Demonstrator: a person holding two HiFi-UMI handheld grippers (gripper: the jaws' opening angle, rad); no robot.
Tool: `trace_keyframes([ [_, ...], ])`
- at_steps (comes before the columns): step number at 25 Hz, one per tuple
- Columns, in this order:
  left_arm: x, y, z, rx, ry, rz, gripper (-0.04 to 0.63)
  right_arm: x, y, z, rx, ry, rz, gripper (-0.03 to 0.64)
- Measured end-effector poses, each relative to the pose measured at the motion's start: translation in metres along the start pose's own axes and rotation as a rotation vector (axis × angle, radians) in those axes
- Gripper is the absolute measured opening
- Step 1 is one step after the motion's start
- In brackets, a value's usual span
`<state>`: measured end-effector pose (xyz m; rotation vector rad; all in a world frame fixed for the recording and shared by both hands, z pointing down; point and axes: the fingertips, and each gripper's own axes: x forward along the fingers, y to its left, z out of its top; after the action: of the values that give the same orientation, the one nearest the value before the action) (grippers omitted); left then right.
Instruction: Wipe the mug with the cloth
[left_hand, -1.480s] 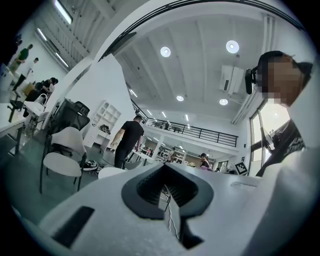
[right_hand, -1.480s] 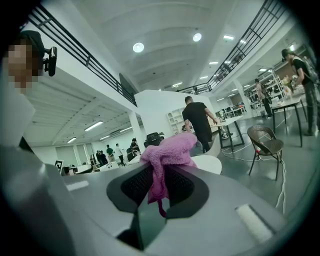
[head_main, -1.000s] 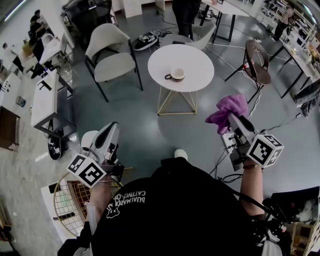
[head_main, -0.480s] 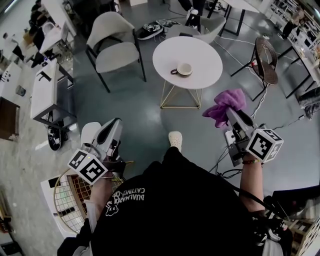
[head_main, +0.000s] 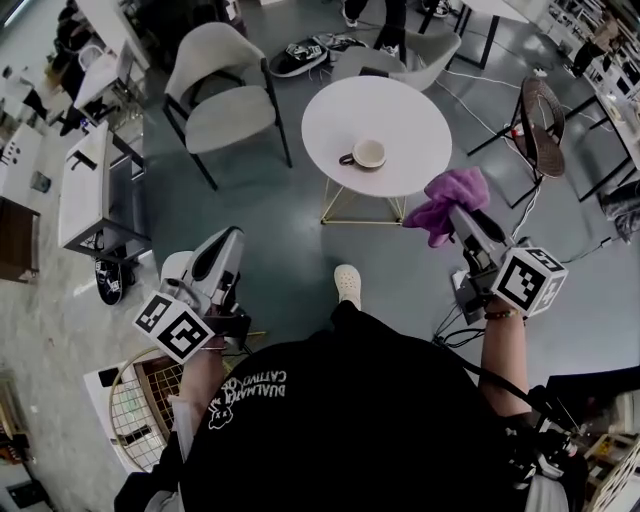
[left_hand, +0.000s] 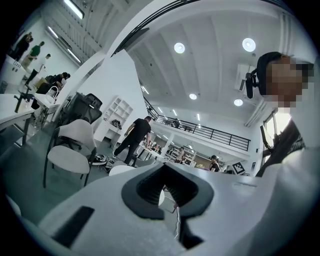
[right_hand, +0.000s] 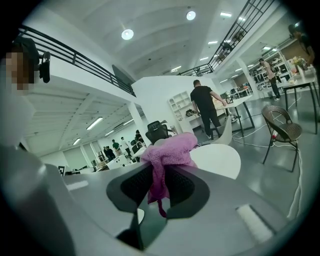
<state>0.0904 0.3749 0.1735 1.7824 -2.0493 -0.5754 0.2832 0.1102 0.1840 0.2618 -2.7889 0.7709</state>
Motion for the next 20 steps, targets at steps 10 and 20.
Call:
trace_keyframes([
  [10, 0.118, 0.034, -0.008, -0.015, 0.103, -0.047, 0.002, 0.089, -0.049, -0.008, 0.052, 0.103, 0.199, 0.084],
  [20, 0.244, 0.11, -0.087, 0.036, 0.344, 0.037, 0.0, 0.179, -0.118, -0.079, 0.202, 0.327, 0.336, 0.084],
])
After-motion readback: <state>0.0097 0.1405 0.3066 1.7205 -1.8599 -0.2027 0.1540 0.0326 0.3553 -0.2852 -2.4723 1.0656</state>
